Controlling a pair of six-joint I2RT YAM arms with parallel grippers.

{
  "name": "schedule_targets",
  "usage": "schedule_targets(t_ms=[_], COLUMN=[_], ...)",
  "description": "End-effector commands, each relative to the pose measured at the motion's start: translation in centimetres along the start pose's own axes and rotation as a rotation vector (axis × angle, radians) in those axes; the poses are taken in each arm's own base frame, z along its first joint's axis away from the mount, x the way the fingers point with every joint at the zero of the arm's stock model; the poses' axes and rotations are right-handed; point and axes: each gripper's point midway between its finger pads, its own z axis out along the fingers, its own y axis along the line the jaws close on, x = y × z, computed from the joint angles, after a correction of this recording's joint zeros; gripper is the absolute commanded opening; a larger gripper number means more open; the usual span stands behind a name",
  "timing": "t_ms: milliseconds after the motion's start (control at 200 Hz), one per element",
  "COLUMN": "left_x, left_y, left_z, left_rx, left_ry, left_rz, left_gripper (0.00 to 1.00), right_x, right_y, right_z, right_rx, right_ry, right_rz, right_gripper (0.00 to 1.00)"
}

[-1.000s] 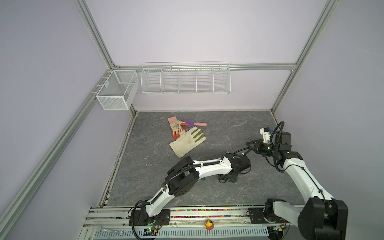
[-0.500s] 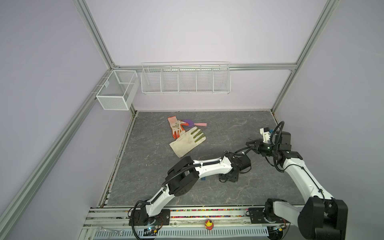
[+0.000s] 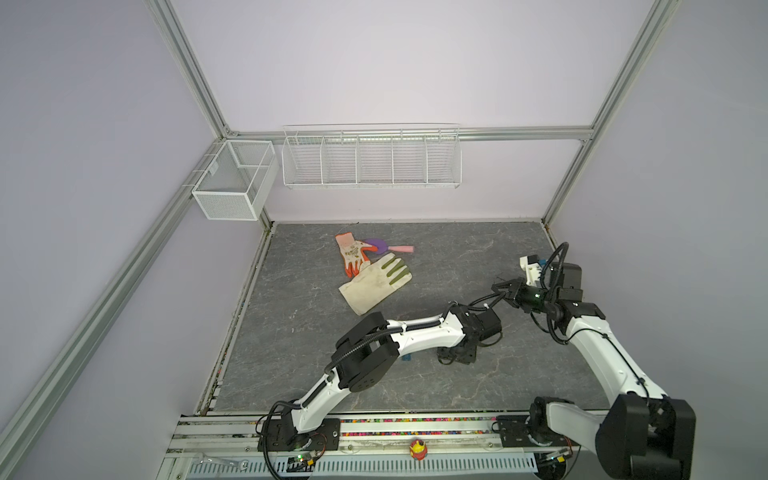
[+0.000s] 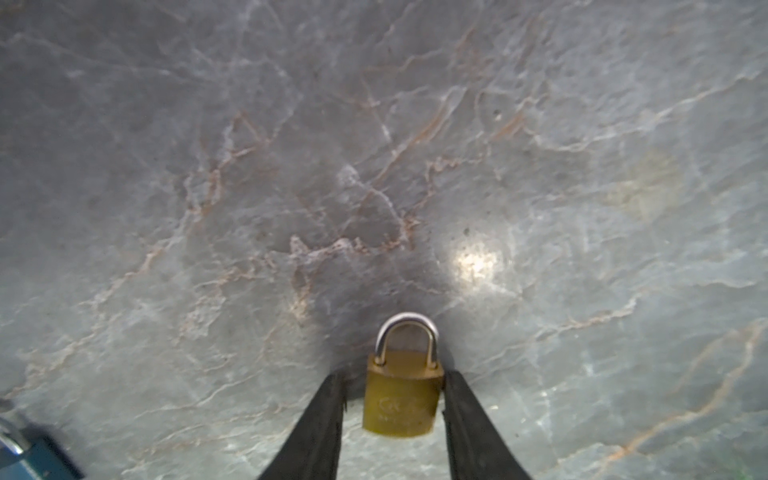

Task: Unlock with the key
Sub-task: 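Close the left gripper on the gold padlock body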

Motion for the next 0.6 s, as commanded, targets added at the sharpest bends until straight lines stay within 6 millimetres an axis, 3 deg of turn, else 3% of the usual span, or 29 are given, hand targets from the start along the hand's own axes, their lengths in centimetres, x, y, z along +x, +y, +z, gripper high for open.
schedule_targets(t_ms=[0, 595], left_x=[0.4, 1.5], left_y=[1.2, 3.7], left_z=[1.1, 1.1], left_rx=[-0.059, -0.057], left_ry=[0.029, 0.065], left_rz=[-0.018, -0.039], left_gripper=[0.39, 0.36], right_x=[0.0, 0.0], right_y=[0.3, 0.2], right_z=[0.1, 0.1], right_rx=[-0.021, -0.014], right_ry=[0.007, 0.008], right_rz=[-0.007, -0.006], right_gripper=[0.06, 0.06])
